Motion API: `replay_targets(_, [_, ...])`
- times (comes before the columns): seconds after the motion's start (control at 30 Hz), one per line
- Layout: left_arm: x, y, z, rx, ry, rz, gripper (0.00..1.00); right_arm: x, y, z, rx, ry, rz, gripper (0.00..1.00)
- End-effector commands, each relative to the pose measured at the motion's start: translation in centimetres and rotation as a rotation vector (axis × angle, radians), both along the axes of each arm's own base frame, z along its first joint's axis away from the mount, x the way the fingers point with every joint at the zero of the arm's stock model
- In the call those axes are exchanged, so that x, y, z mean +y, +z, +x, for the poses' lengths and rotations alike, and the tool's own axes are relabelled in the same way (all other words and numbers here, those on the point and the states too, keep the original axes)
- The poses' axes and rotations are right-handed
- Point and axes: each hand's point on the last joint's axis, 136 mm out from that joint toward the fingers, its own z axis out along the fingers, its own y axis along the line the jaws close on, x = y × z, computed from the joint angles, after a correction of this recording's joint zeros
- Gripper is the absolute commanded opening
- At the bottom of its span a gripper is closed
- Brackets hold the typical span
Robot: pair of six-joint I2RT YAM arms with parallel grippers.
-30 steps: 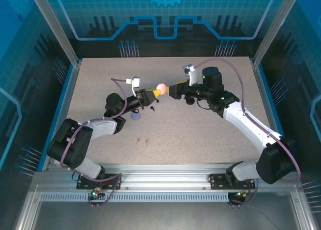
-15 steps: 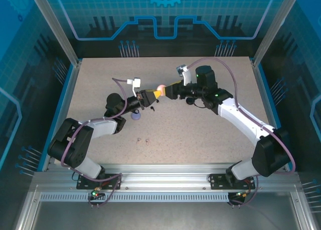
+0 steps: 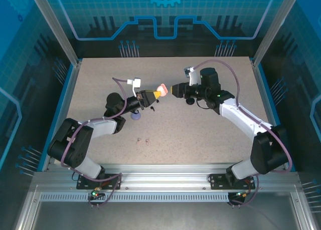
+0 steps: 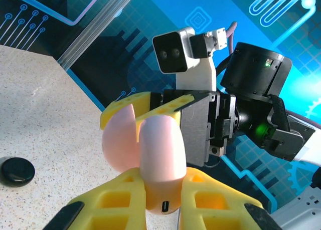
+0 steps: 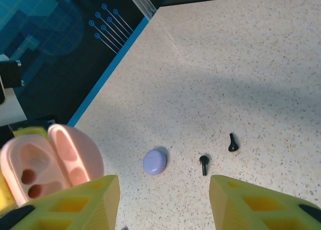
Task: Insert the wireless bluetooth earbuds into the charging case
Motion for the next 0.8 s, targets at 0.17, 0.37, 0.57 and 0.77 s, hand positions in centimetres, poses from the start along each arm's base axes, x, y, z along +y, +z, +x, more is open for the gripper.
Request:
replay_targets(0.17, [-0.1, 2.9, -0.8, -0.100, -0.034, -0.033, 0.00, 0.2, 4.2, -2.9, -0.055, 0.053, 0.144, 0.51])
replay_targets(0.37, [-0.1, 3.4, -0.9, -0.111, -0.045, -0.061, 0.00, 1.0, 4.5, -2.9, -0.036, 0.056, 0.223, 0.48])
replay_targets(0.57, [-0.1, 3.7, -0.9, -0.117, -0.046, -0.067, 0.00, 1.9, 3.9, -2.6, -0.017, 0.065, 0.231, 0.45])
replay_targets(0.77, [-0.1, 3.7, -0.9, -0.118, -0.046, -0.067, 0.00, 2.8, 3.6, -2.4, -0.012, 0.082, 0.230, 0.42])
